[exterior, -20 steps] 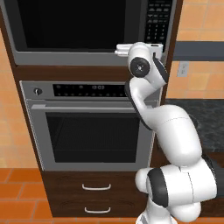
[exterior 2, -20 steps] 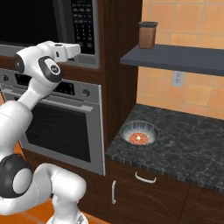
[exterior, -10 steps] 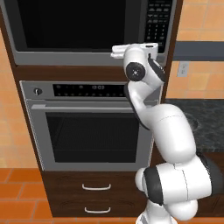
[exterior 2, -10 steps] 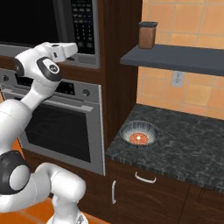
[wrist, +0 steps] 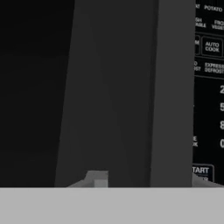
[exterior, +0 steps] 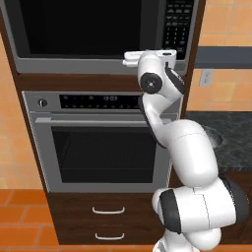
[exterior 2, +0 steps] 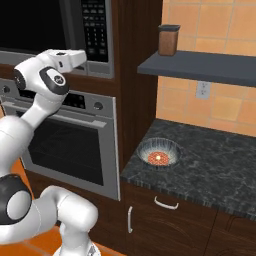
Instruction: Open the microwave, place the bowl with waffle inside the microwave, then close the microwave door and turn it on.
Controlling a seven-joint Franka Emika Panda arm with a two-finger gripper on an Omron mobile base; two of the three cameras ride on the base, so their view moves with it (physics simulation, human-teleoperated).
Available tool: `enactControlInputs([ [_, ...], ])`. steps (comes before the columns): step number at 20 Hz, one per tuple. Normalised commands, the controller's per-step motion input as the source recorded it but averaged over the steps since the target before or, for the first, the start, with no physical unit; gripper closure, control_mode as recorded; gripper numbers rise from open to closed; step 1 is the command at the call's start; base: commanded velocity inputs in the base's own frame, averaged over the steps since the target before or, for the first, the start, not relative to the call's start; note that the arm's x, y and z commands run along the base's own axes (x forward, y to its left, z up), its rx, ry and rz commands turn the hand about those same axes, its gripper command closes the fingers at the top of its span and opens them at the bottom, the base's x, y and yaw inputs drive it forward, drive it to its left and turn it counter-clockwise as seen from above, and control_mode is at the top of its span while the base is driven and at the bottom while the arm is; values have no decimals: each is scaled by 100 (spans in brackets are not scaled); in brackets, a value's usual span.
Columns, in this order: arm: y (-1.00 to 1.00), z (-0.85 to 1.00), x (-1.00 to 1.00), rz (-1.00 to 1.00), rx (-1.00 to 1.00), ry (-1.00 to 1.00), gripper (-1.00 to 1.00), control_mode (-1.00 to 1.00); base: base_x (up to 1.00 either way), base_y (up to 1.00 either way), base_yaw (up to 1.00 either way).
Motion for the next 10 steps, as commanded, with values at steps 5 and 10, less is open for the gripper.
enactControlInputs([
  [5, 96, -40, 0, 0, 8, 5, 100, -100, 0, 0, 0],
  [10, 100, -41, -26, 0, 6, 7, 100, -100, 0, 0, 0],
])
